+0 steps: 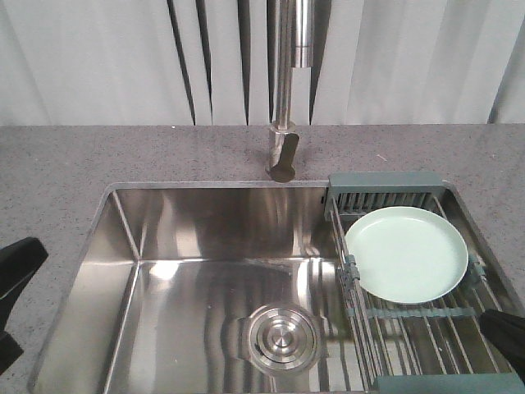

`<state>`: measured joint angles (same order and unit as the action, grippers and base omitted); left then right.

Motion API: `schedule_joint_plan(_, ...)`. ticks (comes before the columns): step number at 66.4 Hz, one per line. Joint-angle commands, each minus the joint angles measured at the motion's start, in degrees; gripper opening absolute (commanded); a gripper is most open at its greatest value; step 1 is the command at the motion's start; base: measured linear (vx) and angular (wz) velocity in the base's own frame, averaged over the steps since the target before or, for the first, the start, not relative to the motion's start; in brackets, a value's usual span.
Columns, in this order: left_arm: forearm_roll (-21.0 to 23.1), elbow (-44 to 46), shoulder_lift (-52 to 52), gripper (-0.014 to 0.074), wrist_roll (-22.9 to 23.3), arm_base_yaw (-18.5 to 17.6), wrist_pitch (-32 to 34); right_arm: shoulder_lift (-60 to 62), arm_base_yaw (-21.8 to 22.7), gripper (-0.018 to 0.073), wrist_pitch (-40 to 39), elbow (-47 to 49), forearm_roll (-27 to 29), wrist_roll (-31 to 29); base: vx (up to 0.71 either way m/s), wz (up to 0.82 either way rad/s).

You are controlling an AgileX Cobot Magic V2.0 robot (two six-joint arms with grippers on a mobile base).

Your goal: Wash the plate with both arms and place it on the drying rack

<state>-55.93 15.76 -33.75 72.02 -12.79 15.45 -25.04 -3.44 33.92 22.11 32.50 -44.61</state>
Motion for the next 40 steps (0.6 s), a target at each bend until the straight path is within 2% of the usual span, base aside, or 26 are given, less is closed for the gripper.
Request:
schedule_joint_plan(1,23.6,-2.5,0.7,-0.0006,-21.7,0.0,-5.0,-0.2,0.2,-0.0004,-2.7,1.3,1.3,-0.2,0.0,0.0)
schedule_joint_plan(3,29.3,-3.8,1.4,-0.0006,-27.3,0.0,-8.0,-0.2,0.2,-0.0004,-2.7,1.3,1.3,-0.2,0.0,0.0)
schedule_joint_plan(7,34.6,-5.5,3.1,-0.0006,-35.3,0.0,-13.7,-0.2,0.2,-0.0004,-2.7,1.3,1.3,-0.2,0.0,0.0)
schedule_joint_plan(10,35.8,-6.8,4.8,-0.0006,-39.9,0.0,-16.8,-0.2,0.2,-0.0004,-2.7,1.3,1.3,-0.2,0.0,0.0)
schedule_joint_plan(15,36.0,-8.6,8.2,-0.0006,-43.3,0.0,-17.5,-0.2,0.2,-0.0004,-2.7,1.3,1.3,-0.2,0.0,0.0)
schedule_joint_plan(20,36.0,-10.7,12.1,-0.0006,-44.9,0.0,-17.0,-0.2,0.2,-0.0004,-2.7,1.3,1.3,-0.2,0.0,0.0)
schedule_joint_plan(32,37.8,-15.9,21.6,-0.0006,-45.0,0.0,-17.2,-0.2,0.2,-0.0004,-2.7,1.3,1.3,-0.2,0.0,0.0)
schedule_joint_plan(40,39.8,-15.7,28.1,-0.0006,-45.0,1.6,-22.0,-0.2,0.2,-0.0004,-2.7,1.3,1.3,-0.2,0.0,0.0)
